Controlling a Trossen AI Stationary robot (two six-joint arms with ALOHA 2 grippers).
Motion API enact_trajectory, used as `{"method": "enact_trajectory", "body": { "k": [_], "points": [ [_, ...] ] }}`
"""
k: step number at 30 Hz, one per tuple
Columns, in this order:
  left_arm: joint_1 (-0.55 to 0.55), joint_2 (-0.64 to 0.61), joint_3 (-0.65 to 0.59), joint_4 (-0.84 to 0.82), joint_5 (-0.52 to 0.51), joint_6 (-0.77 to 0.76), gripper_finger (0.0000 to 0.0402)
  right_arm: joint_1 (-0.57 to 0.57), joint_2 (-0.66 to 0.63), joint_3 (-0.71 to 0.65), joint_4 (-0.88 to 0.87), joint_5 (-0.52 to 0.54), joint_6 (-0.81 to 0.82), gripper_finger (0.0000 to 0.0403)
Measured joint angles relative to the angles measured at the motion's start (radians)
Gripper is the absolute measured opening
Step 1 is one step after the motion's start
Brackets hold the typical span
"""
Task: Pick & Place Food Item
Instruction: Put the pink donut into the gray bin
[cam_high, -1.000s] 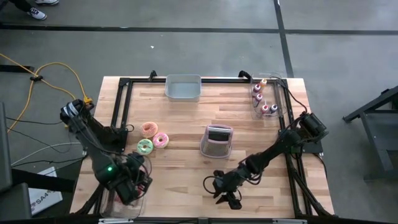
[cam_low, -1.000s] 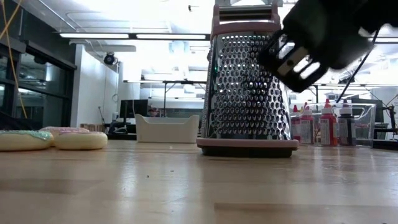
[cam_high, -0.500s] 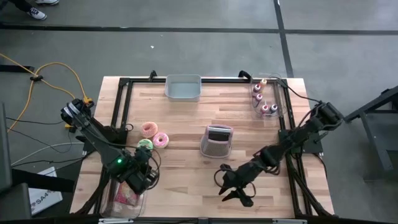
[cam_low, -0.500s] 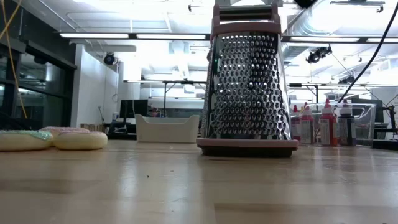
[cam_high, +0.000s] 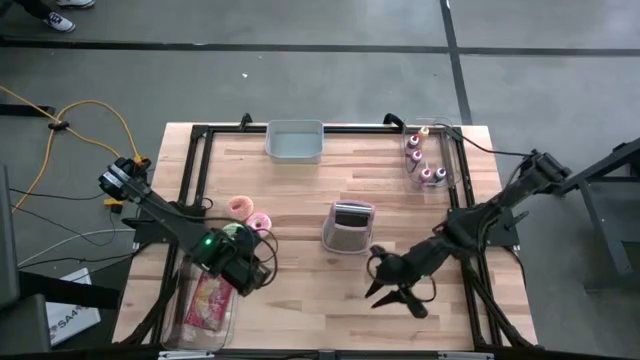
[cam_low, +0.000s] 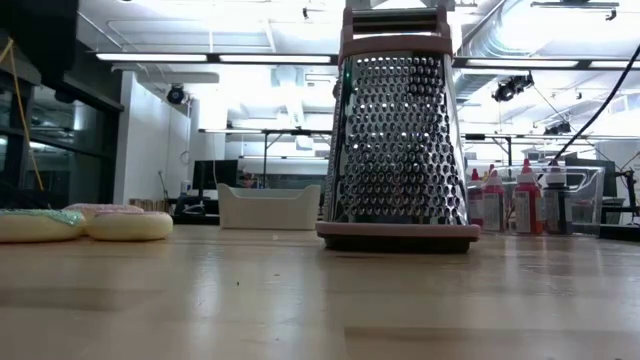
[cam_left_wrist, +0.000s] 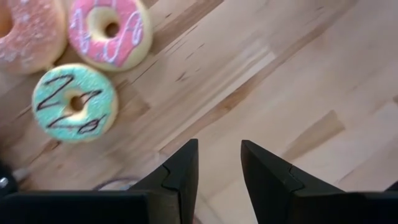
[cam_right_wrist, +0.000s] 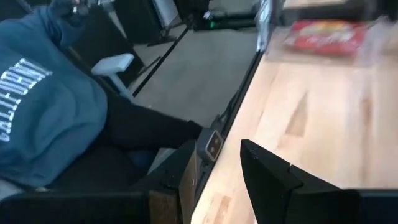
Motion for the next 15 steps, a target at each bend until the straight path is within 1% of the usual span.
{"method": "enact_trajectory", "body": {
  "k": [7,13,15],
  "points": [
    [0.044,0.0,0.0,0.065,-0.001,0.092,0.0116,-0.001,-0.159,0.0,-0.091,0.069,-0.071,0.0114],
    [0.077,0.001,0.0,0.117,-0.005,0.188,0.0116,-0.002,-0.279,-0.002,-0.167,0.159,-0.118,0.0114],
    [0.086,0.001,0.0,0.133,-0.016,0.216,0.0116,-0.006,-0.316,-0.03,-0.162,0.169,-0.129,0.0114]
  ]
}}
